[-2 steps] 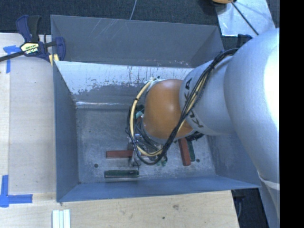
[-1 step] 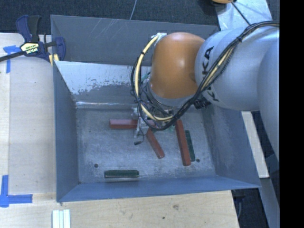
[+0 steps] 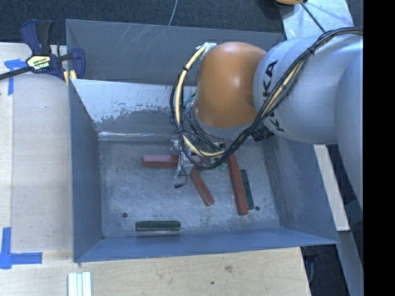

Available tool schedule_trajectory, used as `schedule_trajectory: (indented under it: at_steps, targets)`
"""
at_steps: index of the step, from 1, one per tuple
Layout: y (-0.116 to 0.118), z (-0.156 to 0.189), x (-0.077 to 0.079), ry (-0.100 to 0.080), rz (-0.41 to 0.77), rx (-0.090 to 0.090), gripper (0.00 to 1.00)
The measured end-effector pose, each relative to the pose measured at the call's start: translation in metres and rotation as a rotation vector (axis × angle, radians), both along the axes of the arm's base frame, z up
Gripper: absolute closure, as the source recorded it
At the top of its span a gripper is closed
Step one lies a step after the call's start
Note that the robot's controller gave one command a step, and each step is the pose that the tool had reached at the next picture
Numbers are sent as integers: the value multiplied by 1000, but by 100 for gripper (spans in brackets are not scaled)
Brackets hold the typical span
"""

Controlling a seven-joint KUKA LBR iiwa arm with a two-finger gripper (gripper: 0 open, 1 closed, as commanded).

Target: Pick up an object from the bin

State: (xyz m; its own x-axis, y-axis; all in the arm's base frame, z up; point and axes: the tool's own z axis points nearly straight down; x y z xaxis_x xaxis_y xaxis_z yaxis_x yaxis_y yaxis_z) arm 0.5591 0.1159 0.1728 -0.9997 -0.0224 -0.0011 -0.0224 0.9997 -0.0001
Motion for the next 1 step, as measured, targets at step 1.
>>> schedule_trajectory:
  at_steps: [1]
  targets:
    - [0,39,-11,4,24,-1,100]
